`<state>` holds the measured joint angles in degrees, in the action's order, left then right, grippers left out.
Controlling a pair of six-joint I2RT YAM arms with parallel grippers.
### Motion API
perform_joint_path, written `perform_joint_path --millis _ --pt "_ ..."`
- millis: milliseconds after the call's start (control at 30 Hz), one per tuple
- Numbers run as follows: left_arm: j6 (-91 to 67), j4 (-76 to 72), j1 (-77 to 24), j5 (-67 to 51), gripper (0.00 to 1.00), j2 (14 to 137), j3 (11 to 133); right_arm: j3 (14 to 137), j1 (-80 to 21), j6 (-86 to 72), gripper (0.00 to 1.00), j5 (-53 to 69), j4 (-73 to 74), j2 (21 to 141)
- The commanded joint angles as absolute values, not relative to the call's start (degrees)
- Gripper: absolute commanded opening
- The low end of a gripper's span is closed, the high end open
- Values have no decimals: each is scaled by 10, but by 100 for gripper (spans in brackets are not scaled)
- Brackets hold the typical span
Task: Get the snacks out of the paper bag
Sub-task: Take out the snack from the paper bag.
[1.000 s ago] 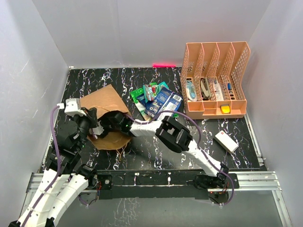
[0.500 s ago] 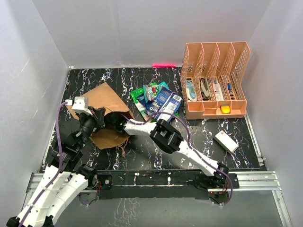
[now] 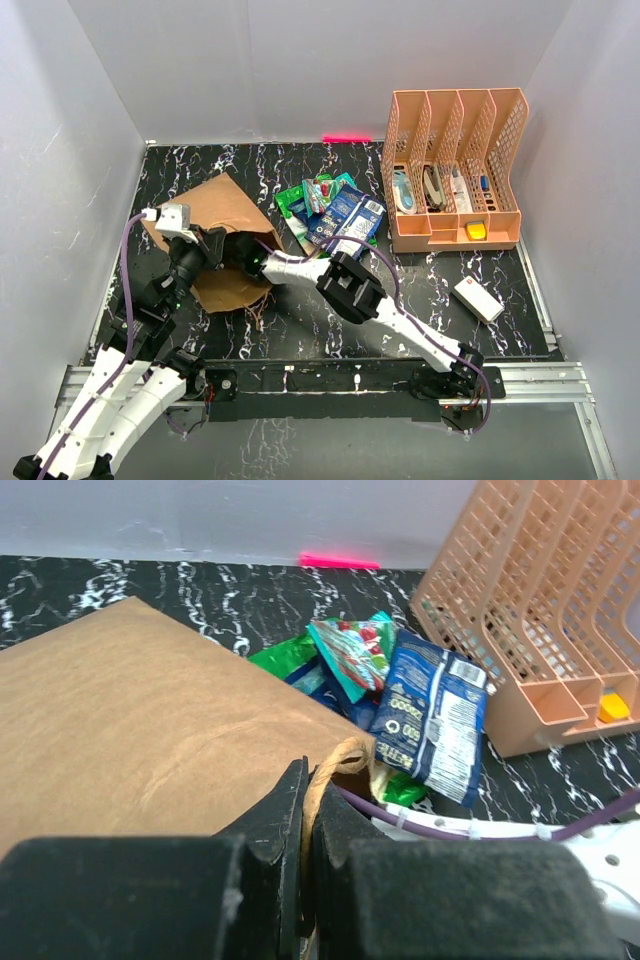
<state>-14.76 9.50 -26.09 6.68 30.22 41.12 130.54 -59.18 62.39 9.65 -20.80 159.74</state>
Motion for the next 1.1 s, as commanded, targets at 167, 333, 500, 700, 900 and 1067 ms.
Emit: perform_joint_path --millis 167,333,500,700,900,1067 --pt "-161 123 -265 221 0 300 421 1116 -592 591 9 91 -293 1430" --pt "-169 131 -264 264 0 306 422 918 -601 576 8 91 -349 1319" --pt "-171 131 -262 270 0 311 423 776 -620 559 8 108 -362 1218" --pt "-171 131 -260 271 0 314 422 649 -656 493 8 95 -376 1111" --pt "-171 128 -259 264 0 321 421 574 -659 375 8 119 -391 1010" --pt "-171 127 -259 260 0 324 422 540 -660 351 8 102 -412 984"
